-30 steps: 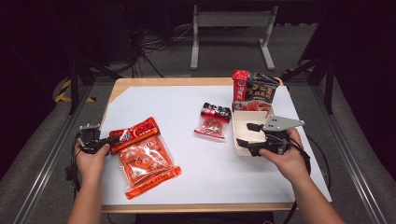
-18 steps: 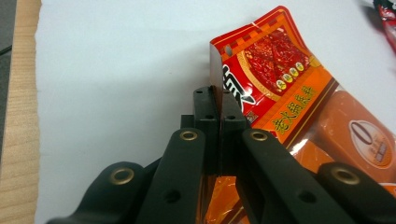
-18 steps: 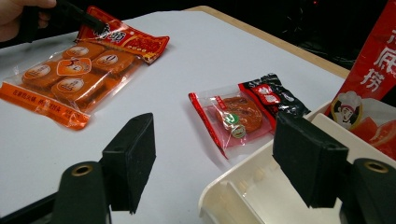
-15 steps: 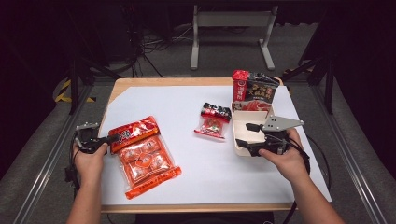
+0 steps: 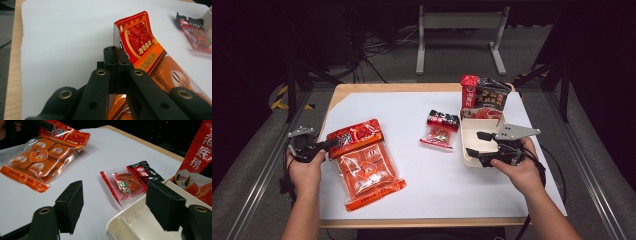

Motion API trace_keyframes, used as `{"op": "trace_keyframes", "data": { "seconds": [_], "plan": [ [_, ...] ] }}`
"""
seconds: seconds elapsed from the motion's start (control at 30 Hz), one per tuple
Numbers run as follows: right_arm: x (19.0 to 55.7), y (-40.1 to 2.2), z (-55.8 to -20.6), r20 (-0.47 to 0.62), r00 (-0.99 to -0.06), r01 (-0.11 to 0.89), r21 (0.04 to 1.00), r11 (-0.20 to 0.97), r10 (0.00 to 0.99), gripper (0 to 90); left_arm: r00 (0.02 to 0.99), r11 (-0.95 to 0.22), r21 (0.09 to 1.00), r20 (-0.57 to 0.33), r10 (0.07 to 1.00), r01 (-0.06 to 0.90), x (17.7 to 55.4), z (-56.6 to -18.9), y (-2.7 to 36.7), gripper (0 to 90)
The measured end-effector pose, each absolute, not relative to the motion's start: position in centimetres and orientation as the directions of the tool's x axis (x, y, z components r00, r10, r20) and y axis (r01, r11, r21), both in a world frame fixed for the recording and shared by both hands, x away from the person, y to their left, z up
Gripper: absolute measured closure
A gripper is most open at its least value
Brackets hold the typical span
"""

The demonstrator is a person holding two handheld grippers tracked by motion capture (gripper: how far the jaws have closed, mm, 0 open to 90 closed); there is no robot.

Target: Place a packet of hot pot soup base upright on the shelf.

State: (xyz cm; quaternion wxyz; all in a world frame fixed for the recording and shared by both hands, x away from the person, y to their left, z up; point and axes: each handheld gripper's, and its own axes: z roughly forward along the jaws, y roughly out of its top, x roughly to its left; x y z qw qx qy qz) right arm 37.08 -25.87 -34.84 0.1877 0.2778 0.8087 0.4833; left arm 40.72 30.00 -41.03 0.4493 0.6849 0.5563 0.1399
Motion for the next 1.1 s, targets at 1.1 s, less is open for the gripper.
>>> {"op": "trace_keyframes", "data": {
  "seconds": [1.1],
  "plan": [
    [36.5, -25.3, -34.2, -0.045, -0.787, 0.245, 0.893, 0.378, 0.616, 31.9, 0.572, -0.035, 0.929, -0.196, 0.796, 0.368, 35.7, -31.7, 25.6, 90.0]
  ]
}}
